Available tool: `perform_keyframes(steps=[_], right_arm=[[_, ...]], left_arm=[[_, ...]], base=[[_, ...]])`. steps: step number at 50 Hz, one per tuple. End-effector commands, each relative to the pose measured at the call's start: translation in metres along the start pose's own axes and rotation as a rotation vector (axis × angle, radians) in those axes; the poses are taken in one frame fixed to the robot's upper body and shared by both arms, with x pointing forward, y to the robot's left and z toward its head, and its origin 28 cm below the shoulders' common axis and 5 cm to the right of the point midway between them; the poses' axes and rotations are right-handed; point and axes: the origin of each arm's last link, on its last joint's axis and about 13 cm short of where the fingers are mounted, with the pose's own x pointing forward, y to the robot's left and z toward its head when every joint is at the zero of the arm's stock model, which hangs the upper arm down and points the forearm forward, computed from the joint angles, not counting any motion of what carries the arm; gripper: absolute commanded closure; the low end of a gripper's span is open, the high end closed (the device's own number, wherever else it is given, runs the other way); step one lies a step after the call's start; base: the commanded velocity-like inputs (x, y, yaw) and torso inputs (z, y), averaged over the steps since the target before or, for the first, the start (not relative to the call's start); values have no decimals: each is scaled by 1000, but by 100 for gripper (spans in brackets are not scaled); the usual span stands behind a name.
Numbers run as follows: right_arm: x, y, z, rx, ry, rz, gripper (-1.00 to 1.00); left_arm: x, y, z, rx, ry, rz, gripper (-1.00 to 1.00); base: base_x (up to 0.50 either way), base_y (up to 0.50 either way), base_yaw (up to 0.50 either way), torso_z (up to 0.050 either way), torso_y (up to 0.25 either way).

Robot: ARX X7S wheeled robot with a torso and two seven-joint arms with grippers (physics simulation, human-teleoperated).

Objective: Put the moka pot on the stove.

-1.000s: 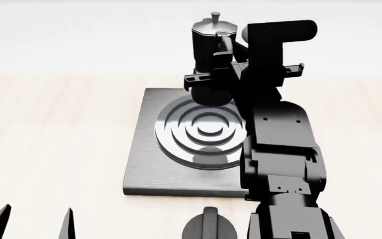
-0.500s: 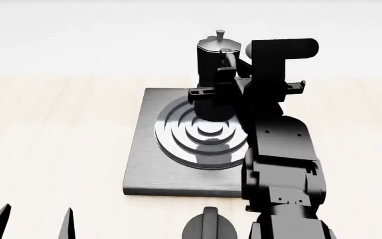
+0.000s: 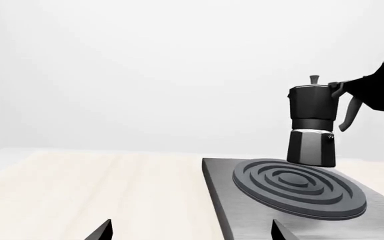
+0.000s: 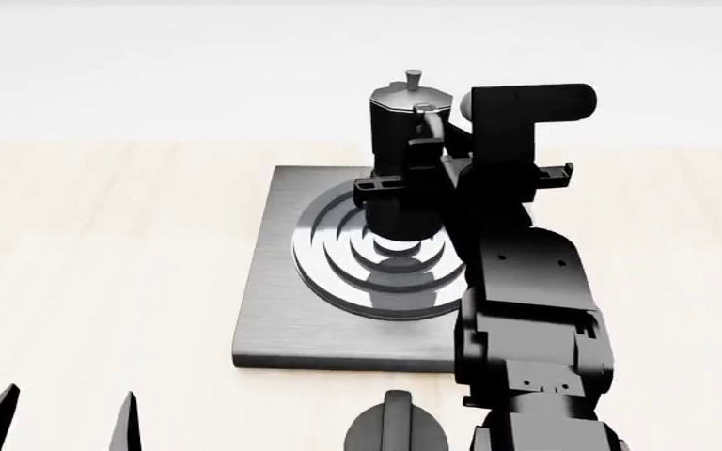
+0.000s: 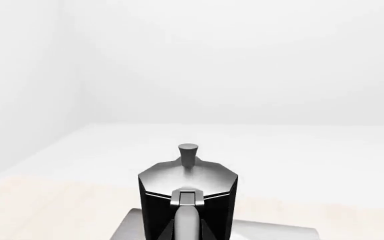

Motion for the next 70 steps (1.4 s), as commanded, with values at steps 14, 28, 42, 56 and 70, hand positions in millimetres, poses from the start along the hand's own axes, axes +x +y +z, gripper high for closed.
perform_keyframes(steps=[14, 28, 42, 56, 70], right_arm=[[0, -3, 3, 54, -58, 20, 100], [-1, -2, -1, 47, -43, 19, 100], [-2, -4, -6, 43, -32, 8, 100], [-4, -3, -10, 42, -20, 10, 100], [-5, -3, -15, 47, -12, 11, 100]], left_arm=[[1, 0, -1, 2, 2, -2, -100], [1, 0, 0, 2, 1, -2, -100], [1, 0, 0, 2, 1, -2, -100], [1, 0, 0, 3, 1, -2, -100], [2, 0, 0, 3, 0, -3, -100]], base=[[0, 0, 0, 1, 1], [0, 0, 0, 0, 1], [0, 0, 0, 1, 1], [0, 0, 0, 0, 1], [0, 0, 0, 0, 1]])
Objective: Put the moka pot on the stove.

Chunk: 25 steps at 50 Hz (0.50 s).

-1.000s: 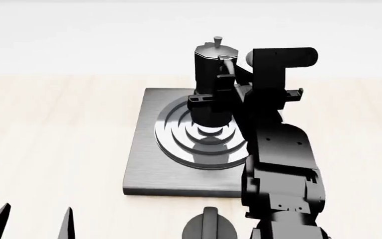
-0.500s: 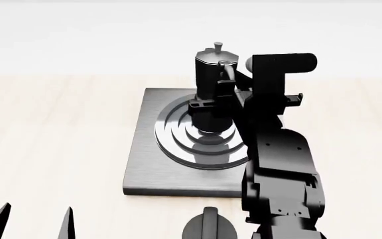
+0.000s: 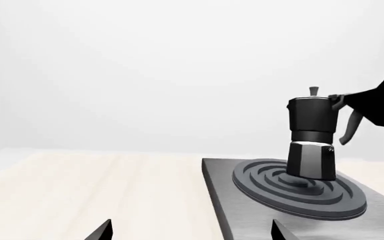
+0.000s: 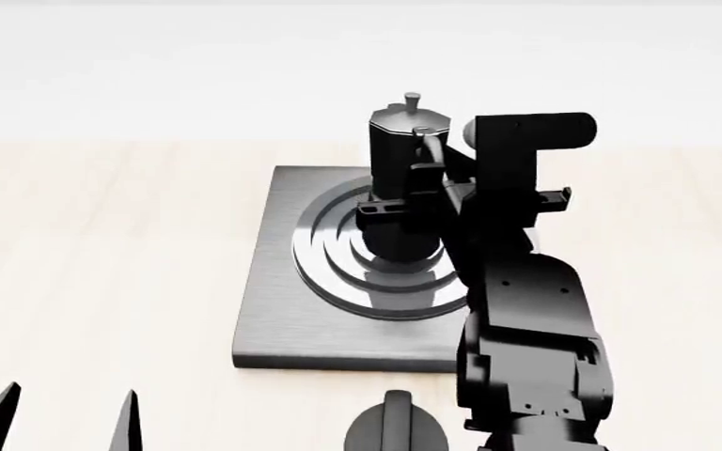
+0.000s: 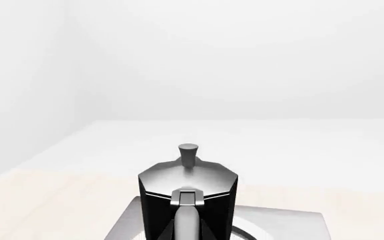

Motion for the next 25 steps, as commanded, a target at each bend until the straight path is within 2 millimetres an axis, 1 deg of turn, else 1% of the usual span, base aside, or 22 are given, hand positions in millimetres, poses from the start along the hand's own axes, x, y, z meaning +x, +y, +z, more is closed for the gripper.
perform_keyframes(steps=[1, 25], right_arm=[[1, 0, 2, 27, -21, -4, 100], [-1, 1, -5, 37, 1, 2, 100]], left_arm=[[0, 0, 0, 0, 0, 0, -100], [-1, 0, 1, -1, -3, -1, -100]], base=[[0, 0, 0, 0, 0], [0, 0, 0, 0, 1]])
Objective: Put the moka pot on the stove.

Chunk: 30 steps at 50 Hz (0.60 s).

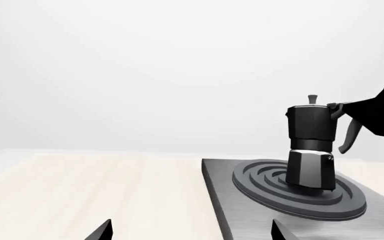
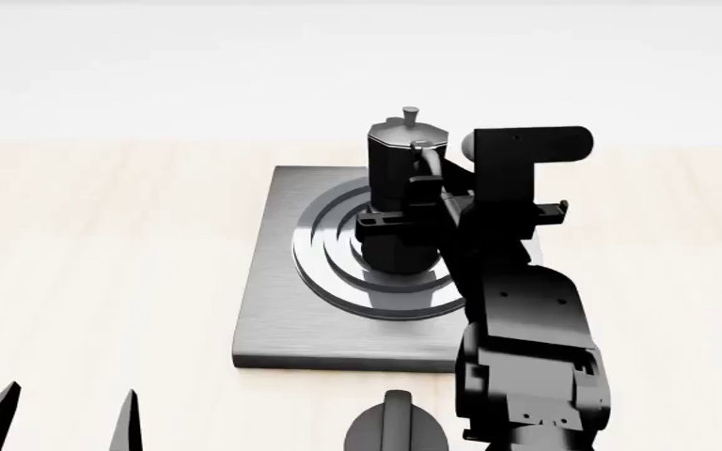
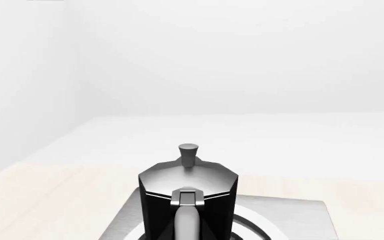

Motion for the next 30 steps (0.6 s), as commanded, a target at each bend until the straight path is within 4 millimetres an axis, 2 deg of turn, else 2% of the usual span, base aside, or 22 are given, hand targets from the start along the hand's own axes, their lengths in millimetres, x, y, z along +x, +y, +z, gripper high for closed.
perform_keyframes(steps=[1, 30], right_arm=[[1, 0, 3, 25, -18, 1, 100], [-7, 4, -25, 26, 83, 32, 100]], left_arm=[[-1, 0, 1, -1, -2, -1, -100], [-1, 0, 1, -1, -3, -2, -100]], base=[[0, 0, 0, 0, 0], [0, 0, 0, 0, 0]])
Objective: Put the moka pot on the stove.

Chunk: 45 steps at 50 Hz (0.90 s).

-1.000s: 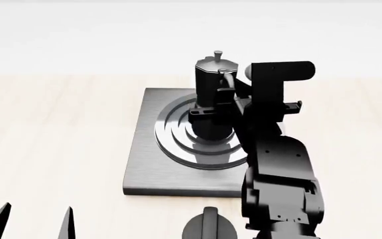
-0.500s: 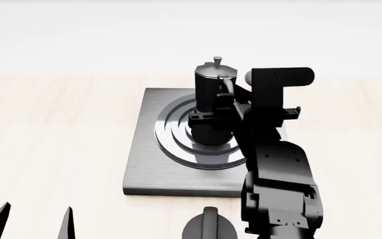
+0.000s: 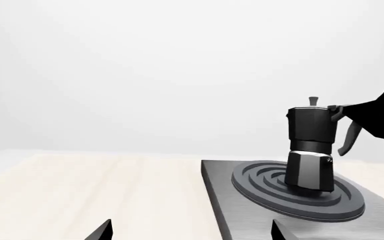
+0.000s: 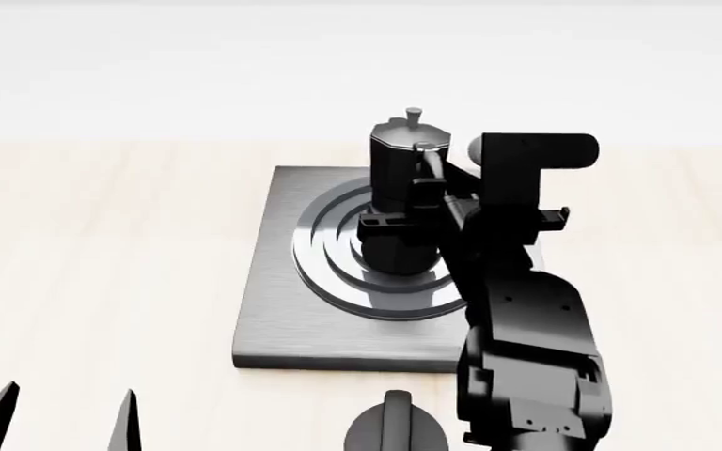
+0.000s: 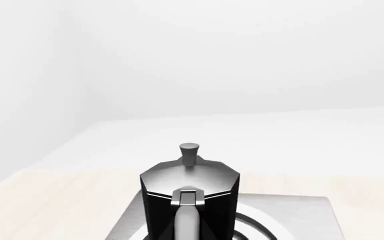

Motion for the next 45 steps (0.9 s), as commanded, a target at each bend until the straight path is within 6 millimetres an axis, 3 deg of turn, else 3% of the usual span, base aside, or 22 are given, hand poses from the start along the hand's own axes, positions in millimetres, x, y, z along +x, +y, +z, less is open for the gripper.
perform_keyframes(steps=[1, 19, 45], right_arm=[[-6, 3, -24, -18, 97, 29, -100], [-18, 2, -52, -108, 150, -35, -100], [-18, -1, -49, -116, 67, 52, -100]], left_arm=[[0, 0, 0, 0, 0, -1, -100], [1, -1, -1, 3, -1, -7, -100], [0, -1, 1, 0, -3, -9, -100]], base=[[0, 3, 3, 0, 0], [0, 0, 0, 0, 0], [0, 0, 0, 0, 0]])
